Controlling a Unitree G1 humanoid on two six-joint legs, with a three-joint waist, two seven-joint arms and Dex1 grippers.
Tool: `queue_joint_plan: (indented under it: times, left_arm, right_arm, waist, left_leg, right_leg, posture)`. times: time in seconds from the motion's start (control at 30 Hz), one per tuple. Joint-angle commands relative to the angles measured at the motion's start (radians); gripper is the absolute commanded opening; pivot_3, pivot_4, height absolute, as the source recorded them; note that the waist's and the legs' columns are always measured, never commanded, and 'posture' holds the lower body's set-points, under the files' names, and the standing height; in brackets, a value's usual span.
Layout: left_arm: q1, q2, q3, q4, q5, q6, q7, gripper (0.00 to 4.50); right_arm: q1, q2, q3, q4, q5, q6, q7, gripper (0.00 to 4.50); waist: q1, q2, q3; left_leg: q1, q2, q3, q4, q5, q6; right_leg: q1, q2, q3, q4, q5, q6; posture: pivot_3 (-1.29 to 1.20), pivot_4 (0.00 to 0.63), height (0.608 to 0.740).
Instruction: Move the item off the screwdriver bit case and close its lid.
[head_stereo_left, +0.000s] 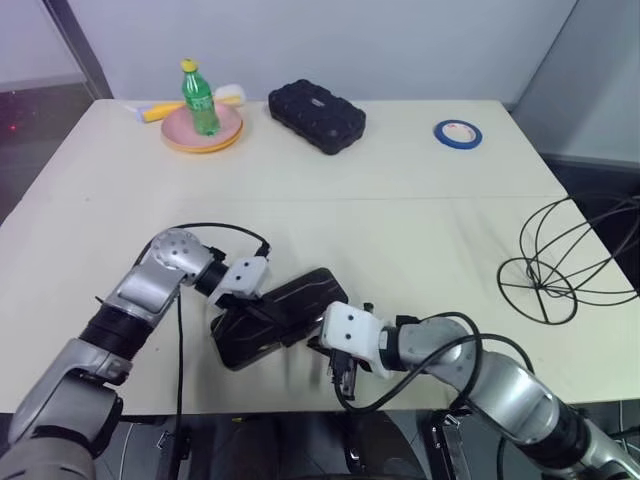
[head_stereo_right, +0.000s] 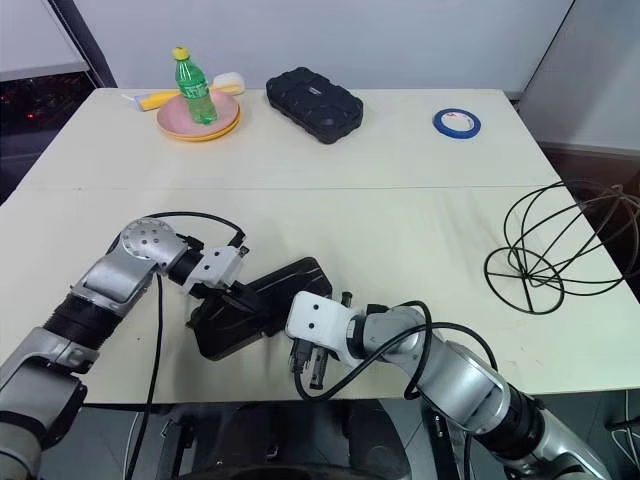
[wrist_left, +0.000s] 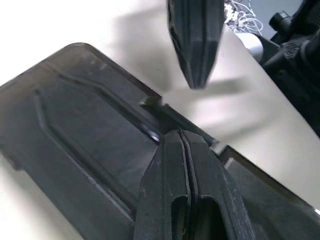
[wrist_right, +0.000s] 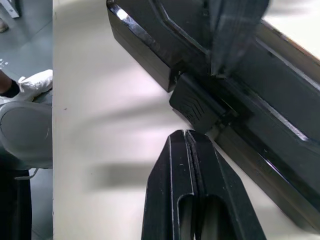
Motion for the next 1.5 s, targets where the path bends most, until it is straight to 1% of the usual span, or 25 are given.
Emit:
queue_joint_plan:
  times: [0.03,0.1,0.2,0.37,0.5,0.67,0.73,0.93,1.07,1.2,1.33,1.5]
  left_arm:
    - [-0.036,-0.006,0.032,0.064,0.022,0.065,0.017,0.03]
    - [-0.077,-0.012,0.053,0.125,0.037,0.067,0.039,0.03]
    - [-0.134,-0.013,0.059,0.252,0.099,0.001,0.078,0.03]
    - [-0.138,-0.032,0.047,0.336,0.161,-0.082,0.087,0.03]
    - [-0.106,-0.060,0.039,0.304,0.168,-0.064,0.062,0.03]
    - [-0.066,-0.101,0.034,0.212,0.150,-0.002,0.048,0.03]
    - [-0.045,-0.113,0.031,0.152,0.139,0.042,0.045,0.03]
    - [0.043,-0.113,0.023,-0.004,0.124,0.146,0.033,0.03]
    - [0.075,-0.101,0.025,-0.055,0.129,0.178,0.032,0.03]
    - [0.088,-0.089,0.026,-0.044,0.142,0.174,0.026,0.03]
    - [0.089,-0.091,0.025,0.014,0.164,0.141,0.032,0.03]
    - [0.077,-0.117,0.010,0.170,0.251,-0.018,0.079,0.03]
  right_arm:
    - [-0.019,0.017,0.010,0.013,-0.010,-0.033,0.003,0.02]
    - [-0.024,0.025,0.025,0.035,-0.018,-0.047,0.005,0.02]
    - [-0.040,0.051,0.050,0.085,-0.038,-0.076,0.005,0.02]
    - [-0.047,0.069,0.066,0.122,-0.061,-0.103,0.006,0.02]
    - [-0.050,0.080,0.078,0.147,-0.083,-0.115,0.005,0.02]
    - [-0.068,0.100,0.100,0.208,-0.134,-0.139,-0.013,0.02]
    - [-0.086,0.121,0.102,0.258,-0.168,-0.156,-0.042,0.02]
    - [-0.155,0.198,0.065,0.410,-0.235,-0.194,-0.124,0.02]
    - [-0.158,0.198,0.067,0.439,-0.248,-0.209,-0.122,0.02]
    - [-0.153,0.190,0.069,0.434,-0.257,-0.214,-0.120,0.02]
    - [-0.159,0.147,0.111,0.418,-0.314,-0.246,-0.116,0.02]
    - [-0.158,0.111,0.158,0.398,-0.404,-0.307,-0.115,0.02]
  waist:
    - [0.000,0.000,0.000]
    - [-0.001,0.000,0.000]
    - [-0.001,0.000,0.000]
    - [-0.001,0.000,0.000]
    - [0.001,-0.001,0.001]
    - [-0.002,-0.001,0.000]
    - [-0.004,-0.001,0.000]
    - [-0.027,-0.001,0.000]
    - [-0.030,0.000,0.000]
    - [-0.030,0.000,0.000]
    - [-0.030,0.001,-0.001]
    - [-0.027,0.004,-0.003]
  left_leg:
    - [0.000,0.000,0.000,0.000,0.000,0.000]
    - [0.000,0.000,0.000,0.000,0.000,0.000]
    - [0.000,0.000,0.000,0.000,0.000,0.000]
    - [-0.002,0.000,0.000,0.000,0.000,0.000]
    - [-0.003,0.000,0.000,0.000,0.000,0.000]
    - [-0.002,0.000,0.000,0.000,0.000,0.000]
    - [-0.002,0.000,0.000,0.000,0.000,0.000]
    - [0.002,0.001,0.000,-0.001,0.000,0.000]
    - [0.003,0.002,-0.001,-0.001,0.000,0.000]
    - [0.003,0.002,-0.001,-0.001,0.000,0.000]
    - [0.004,0.002,-0.001,-0.001,0.000,0.000]
    - [0.004,0.002,-0.001,-0.001,0.000,0.000]
  right_leg:
    - [0.000,0.000,0.000,0.000,0.000,0.000]
    - [0.000,0.000,0.000,0.000,0.000,0.000]
    - [0.000,0.000,0.000,0.000,0.000,0.000]
    - [-0.002,0.000,0.000,0.000,0.000,0.001]
    - [-0.002,0.000,0.000,0.000,0.000,0.001]
    - [-0.002,0.000,0.000,0.000,0.000,0.001]
    - [-0.002,0.000,0.000,0.000,0.001,0.001]
    - [-0.001,0.002,0.000,0.003,0.001,0.002]
    - [0.000,0.002,0.000,0.003,0.002,0.002]
    - [0.000,0.003,0.000,0.003,0.002,0.001]
    - [0.000,0.003,0.000,0.003,0.002,0.001]
    - [0.001,0.003,0.000,0.003,0.000,-0.001]
  posture:
    - [0.00,0.150,0.737]
    - [0.00,0.150,0.737]
    - [0.00,0.150,0.737]
    - [0.00,0.150,0.737]
    - [0.00,0.150,0.737]
    - [0.00,0.150,0.737]
    - [0.00,0.150,0.737]
    - [0.00,0.150,0.737]
    - [0.00,0.150,0.737]
    - [0.00,0.150,0.737]
    - [0.00,0.150,0.737]
    - [0.00,0.150,0.737]
